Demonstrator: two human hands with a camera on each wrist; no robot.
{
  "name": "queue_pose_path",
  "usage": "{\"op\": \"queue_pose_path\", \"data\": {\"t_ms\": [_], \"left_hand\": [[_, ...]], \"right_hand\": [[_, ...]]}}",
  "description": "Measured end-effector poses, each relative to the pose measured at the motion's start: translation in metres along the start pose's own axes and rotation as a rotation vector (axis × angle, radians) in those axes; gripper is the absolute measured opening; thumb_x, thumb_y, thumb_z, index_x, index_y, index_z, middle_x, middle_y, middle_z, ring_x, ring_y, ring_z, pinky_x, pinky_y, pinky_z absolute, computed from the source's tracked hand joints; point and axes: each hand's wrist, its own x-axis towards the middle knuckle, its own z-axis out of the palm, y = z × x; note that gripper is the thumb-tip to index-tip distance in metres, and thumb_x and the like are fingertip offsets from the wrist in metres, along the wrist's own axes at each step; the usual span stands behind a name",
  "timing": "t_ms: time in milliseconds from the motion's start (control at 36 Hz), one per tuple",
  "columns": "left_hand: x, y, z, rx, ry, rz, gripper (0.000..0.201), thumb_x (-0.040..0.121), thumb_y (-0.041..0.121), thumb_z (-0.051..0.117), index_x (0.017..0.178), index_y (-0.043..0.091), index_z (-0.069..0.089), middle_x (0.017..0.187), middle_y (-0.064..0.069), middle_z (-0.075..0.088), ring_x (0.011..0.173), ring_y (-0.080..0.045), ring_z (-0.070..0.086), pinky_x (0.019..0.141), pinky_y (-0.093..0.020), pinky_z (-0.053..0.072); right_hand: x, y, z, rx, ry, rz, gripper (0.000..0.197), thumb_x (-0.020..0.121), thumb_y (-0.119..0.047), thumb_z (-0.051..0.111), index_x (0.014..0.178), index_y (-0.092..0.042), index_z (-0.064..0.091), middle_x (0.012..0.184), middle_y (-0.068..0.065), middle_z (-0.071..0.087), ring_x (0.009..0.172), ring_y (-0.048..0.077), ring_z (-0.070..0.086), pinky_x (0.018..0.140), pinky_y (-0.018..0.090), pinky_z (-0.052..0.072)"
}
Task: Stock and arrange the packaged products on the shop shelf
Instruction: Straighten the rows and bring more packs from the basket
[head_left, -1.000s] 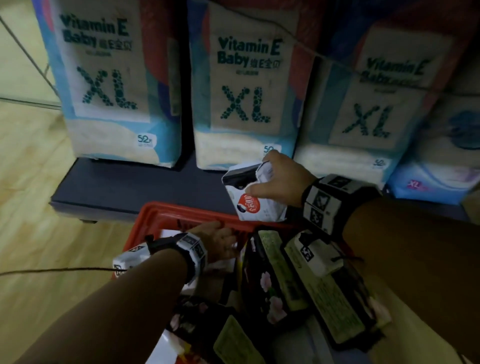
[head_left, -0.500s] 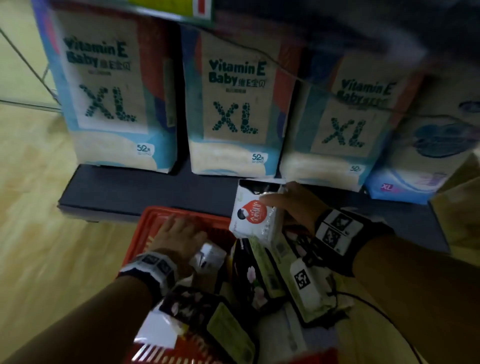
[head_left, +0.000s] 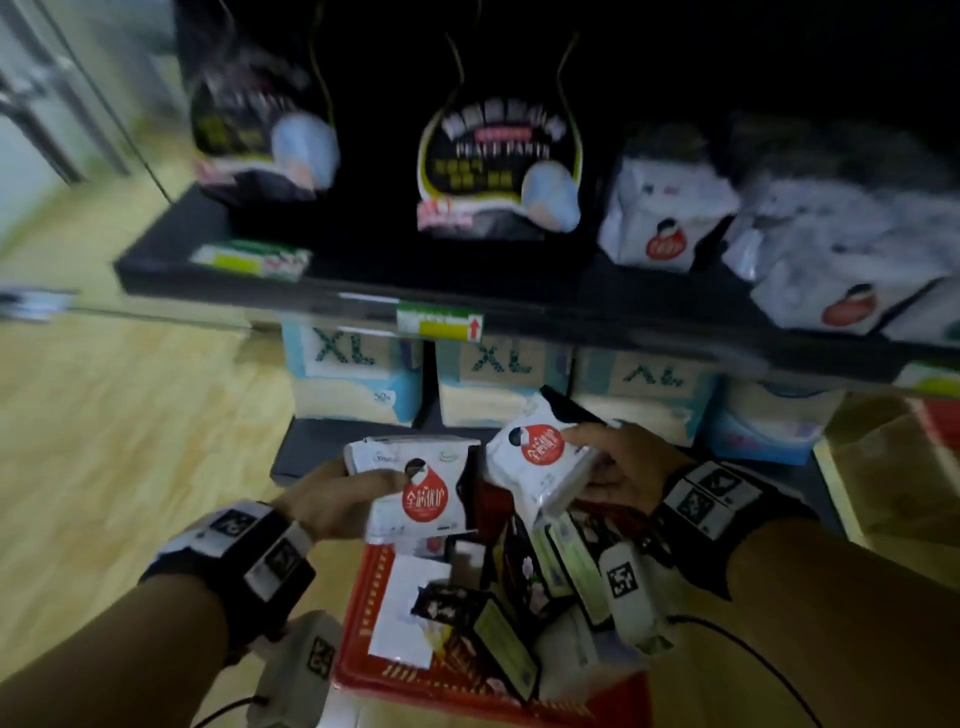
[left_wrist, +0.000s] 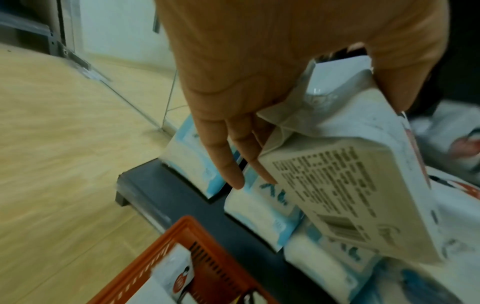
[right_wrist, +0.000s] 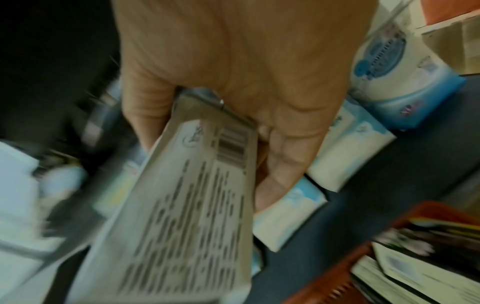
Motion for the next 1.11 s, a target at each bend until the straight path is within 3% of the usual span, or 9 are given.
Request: {"op": "queue_pose_path", "data": {"t_ms": [56, 194, 250, 333, 500, 611, 694, 972, 1111], "left_hand": [[-0.028, 0.031, -0.004, -0.042, 0.003, 0.038, 0.016, 0.09, 0.001, 0.053, 0.095, 0.015, 0.061, 0.072, 0.001, 0.074, 0.063, -0.012, 0.071, 0.048, -0.022, 0.054], [-0.105, 0.113, -0.007, -0.076, -0.006, 0.116, 0.022, 0.093, -0.003, 0.046, 0.1, 0.011, 0.061, 0.076, -0.002, 0.075, 0.067, -0.014, 0.072, 0.05, -0.021, 0.054], [-0.139, 0.148, -0.007, -0.036, -0.01, 0.166, 0.019, 0.086, 0.002, 0.061, 0.103, 0.009, 0.061, 0.078, -0.004, 0.075, 0.068, -0.016, 0.072, 0.052, -0.023, 0.055], [-0.186, 0.201, -0.012, 0.057, -0.004, 0.248, 0.071, 0.05, 0.035, 0.092, 0.111, 0.014, 0.062, 0.095, -0.008, 0.074, 0.089, -0.028, 0.07, 0.074, -0.041, 0.056], [-0.257, 0.305, -0.01, 0.035, -0.03, 0.405, 0.045, 0.084, 0.006, 0.06, 0.128, 0.012, 0.052, 0.112, -0.014, 0.069, 0.104, -0.034, 0.065, 0.087, -0.045, 0.052], [-0.304, 0.37, 0.017, 0.107, 0.043, 0.608, 0.028, 0.088, -0.002, 0.054, 0.114, 0.009, 0.059, 0.094, -0.012, 0.074, 0.084, -0.026, 0.072, 0.064, -0.032, 0.058], [-0.325, 0.412, 0.04, 0.107, 0.077, 0.695, 0.022, 0.087, -0.005, 0.055, 0.107, 0.003, 0.061, 0.086, -0.016, 0.074, 0.076, -0.026, 0.072, 0.059, -0.032, 0.058], [-0.328, 0.504, 0.131, 0.184, -0.039, 0.824, 0.041, 0.079, 0.001, 0.069, 0.119, 0.0, 0.058, 0.111, -0.027, 0.066, 0.104, -0.042, 0.062, 0.094, -0.051, 0.048], [-0.306, 0.544, 0.179, 0.188, 0.052, 0.859, 0.027, 0.079, -0.002, 0.067, 0.104, 0.002, 0.06, 0.096, -0.018, 0.072, 0.088, -0.031, 0.07, 0.075, -0.043, 0.059]], "right_hand": [[-0.028, -0.022, 0.003, 0.019, -0.039, -0.032, 0.009, 0.083, -0.015, 0.071, 0.089, -0.011, 0.066, 0.091, 0.02, 0.073, 0.083, 0.033, 0.072, 0.068, 0.04, 0.06], [-0.107, -0.077, 0.005, 0.064, -0.09, -0.077, 0.038, 0.075, -0.015, 0.078, 0.111, -0.016, 0.064, 0.106, 0.016, 0.072, 0.098, 0.035, 0.068, 0.076, 0.046, 0.058], [-0.143, -0.103, 0.003, 0.048, -0.101, -0.105, 0.038, 0.076, -0.015, 0.077, 0.112, -0.017, 0.064, 0.108, 0.017, 0.071, 0.098, 0.035, 0.068, 0.073, 0.044, 0.058], [-0.198, -0.145, -0.002, 0.024, -0.136, -0.176, 0.031, 0.08, -0.011, 0.074, 0.11, -0.013, 0.066, 0.104, 0.017, 0.072, 0.093, 0.032, 0.07, 0.069, 0.043, 0.058], [-0.301, -0.231, -0.03, 0.067, -0.193, -0.429, 0.033, 0.07, 0.002, 0.077, 0.102, -0.005, 0.07, 0.1, 0.023, 0.07, 0.088, 0.035, 0.068, 0.091, 0.053, 0.051], [-0.366, -0.28, -0.055, 0.083, -0.16, -0.585, 0.068, 0.054, 0.001, 0.084, 0.118, -0.002, 0.058, 0.114, 0.029, 0.064, 0.109, 0.046, 0.059, 0.103, 0.058, 0.041], [-0.403, -0.307, -0.078, 0.086, -0.106, -0.693, 0.07, 0.055, -0.003, 0.081, 0.12, -0.003, 0.055, 0.114, 0.027, 0.064, 0.102, 0.041, 0.063, 0.094, 0.052, 0.048], [-0.428, -0.344, -0.197, 0.224, 0.01, -0.878, 0.058, 0.07, -0.002, 0.072, 0.125, -0.003, 0.054, 0.113, 0.024, 0.067, 0.104, 0.041, 0.065, 0.089, 0.053, 0.053], [-0.412, -0.36, -0.277, 0.265, 0.183, -0.885, 0.045, 0.077, 0.0, 0.071, 0.117, -0.007, 0.052, 0.104, 0.02, 0.071, 0.086, 0.033, 0.072, 0.067, 0.041, 0.059]]}}
